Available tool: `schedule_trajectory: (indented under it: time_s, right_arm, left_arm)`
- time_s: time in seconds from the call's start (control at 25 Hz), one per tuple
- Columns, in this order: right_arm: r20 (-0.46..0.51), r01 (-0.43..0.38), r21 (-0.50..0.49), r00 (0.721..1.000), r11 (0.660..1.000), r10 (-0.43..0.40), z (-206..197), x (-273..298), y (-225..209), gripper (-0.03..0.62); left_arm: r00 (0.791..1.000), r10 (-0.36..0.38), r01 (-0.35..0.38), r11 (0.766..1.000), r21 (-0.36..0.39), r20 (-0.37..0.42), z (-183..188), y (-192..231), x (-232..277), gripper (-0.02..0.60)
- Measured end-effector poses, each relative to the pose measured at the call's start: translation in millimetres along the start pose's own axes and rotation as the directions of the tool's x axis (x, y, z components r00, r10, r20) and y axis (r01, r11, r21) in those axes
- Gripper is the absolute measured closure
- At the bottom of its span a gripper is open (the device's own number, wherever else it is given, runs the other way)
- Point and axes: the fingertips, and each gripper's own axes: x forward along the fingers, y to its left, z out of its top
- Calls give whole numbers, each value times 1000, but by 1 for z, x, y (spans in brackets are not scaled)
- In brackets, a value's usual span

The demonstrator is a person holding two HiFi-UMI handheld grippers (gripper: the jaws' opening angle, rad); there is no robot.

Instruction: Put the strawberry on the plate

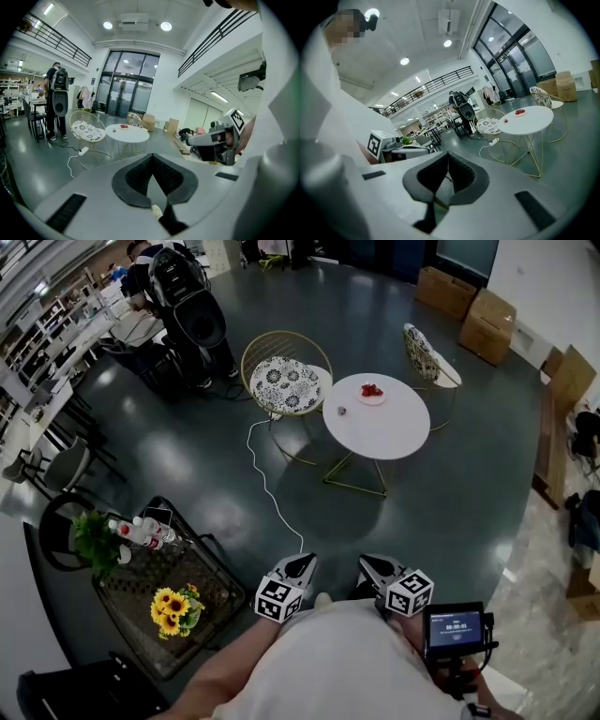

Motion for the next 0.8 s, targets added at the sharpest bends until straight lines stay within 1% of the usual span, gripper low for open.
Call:
schedule_trajectory:
  time_s: [0.4, 0.64, 0.8]
  right_arm:
    - [-10, 11, 2, 1000, 1000, -11, -1, -2, 12, 586]
    - [-21, 11, 7, 1000, 1000, -10, -2, 3, 4, 586]
    - [-33, 9, 9, 999, 1000, -9, -4, 3, 6, 586]
  left_arm:
    - [1000, 5, -5, 1000, -3, 0, 0, -1, -13, 575]
    - [1000, 11, -11, 1000, -8, -5, -2, 4, -5, 575]
    - [1000, 13, -13, 1000, -13, -1, -2, 2, -10, 575]
